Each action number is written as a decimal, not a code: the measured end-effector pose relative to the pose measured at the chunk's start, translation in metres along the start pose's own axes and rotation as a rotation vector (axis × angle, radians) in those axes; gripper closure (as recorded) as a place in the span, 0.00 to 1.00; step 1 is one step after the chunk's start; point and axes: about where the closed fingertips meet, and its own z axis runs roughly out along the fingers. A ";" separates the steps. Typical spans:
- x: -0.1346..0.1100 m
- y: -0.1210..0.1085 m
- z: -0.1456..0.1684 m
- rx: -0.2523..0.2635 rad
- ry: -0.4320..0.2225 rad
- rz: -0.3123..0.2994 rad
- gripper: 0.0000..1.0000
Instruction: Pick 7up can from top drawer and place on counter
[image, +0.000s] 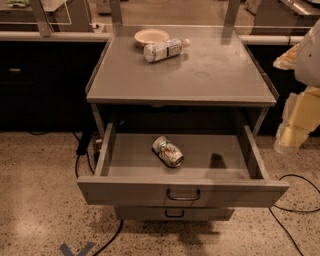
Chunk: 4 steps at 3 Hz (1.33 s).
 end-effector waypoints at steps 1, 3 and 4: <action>0.003 -0.001 0.007 0.014 -0.011 0.011 0.00; -0.013 -0.002 0.103 -0.054 -0.091 -0.067 0.00; -0.037 -0.009 0.147 -0.122 -0.159 -0.151 0.00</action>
Offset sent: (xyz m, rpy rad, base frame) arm 0.0291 0.0005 -0.0876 0.0457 0.0188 0.0486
